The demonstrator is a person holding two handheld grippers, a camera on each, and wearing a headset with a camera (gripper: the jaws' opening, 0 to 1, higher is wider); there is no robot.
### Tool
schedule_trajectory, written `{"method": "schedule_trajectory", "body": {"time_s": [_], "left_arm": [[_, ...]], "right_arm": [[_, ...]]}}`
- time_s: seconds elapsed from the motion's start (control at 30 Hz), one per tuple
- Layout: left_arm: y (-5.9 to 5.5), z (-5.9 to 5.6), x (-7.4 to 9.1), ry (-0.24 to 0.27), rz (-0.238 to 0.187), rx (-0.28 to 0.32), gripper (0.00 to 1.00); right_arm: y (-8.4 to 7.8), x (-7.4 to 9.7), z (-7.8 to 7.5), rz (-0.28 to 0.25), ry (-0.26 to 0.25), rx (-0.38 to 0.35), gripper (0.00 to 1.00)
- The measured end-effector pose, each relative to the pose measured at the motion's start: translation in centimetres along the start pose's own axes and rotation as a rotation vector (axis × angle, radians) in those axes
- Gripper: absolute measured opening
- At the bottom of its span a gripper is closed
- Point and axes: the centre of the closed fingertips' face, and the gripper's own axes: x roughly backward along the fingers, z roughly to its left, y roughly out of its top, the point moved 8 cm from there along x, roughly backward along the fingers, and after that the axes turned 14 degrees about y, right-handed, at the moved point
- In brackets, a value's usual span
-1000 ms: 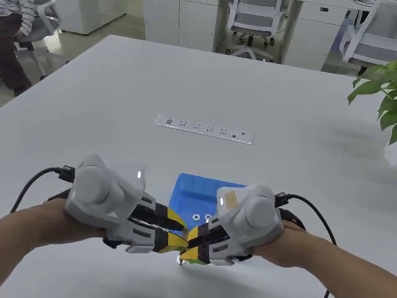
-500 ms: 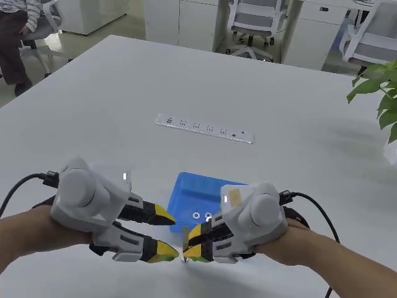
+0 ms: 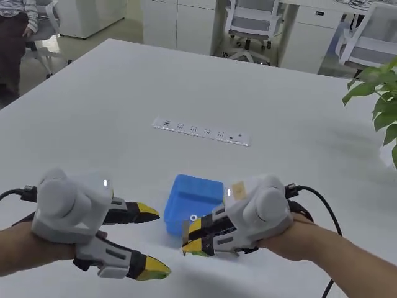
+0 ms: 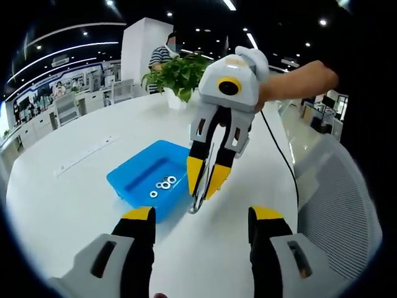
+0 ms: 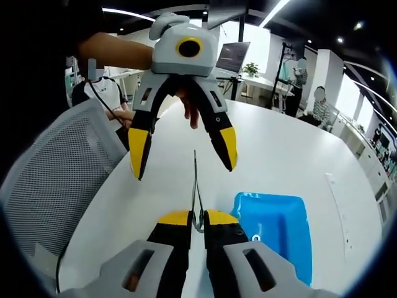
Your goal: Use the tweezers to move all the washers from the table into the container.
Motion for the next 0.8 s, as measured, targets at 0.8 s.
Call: {"method": "schedule_trajectory", "body": {"time_s": [0.8], "left_arm": [[-0.2, -0.4, 1.3, 0.044, -0.048, 0.081, 0.99]], "right_arm": [[1.6, 4.5, -2.0, -0.05, -0.097, 0.044, 0.08]]}}
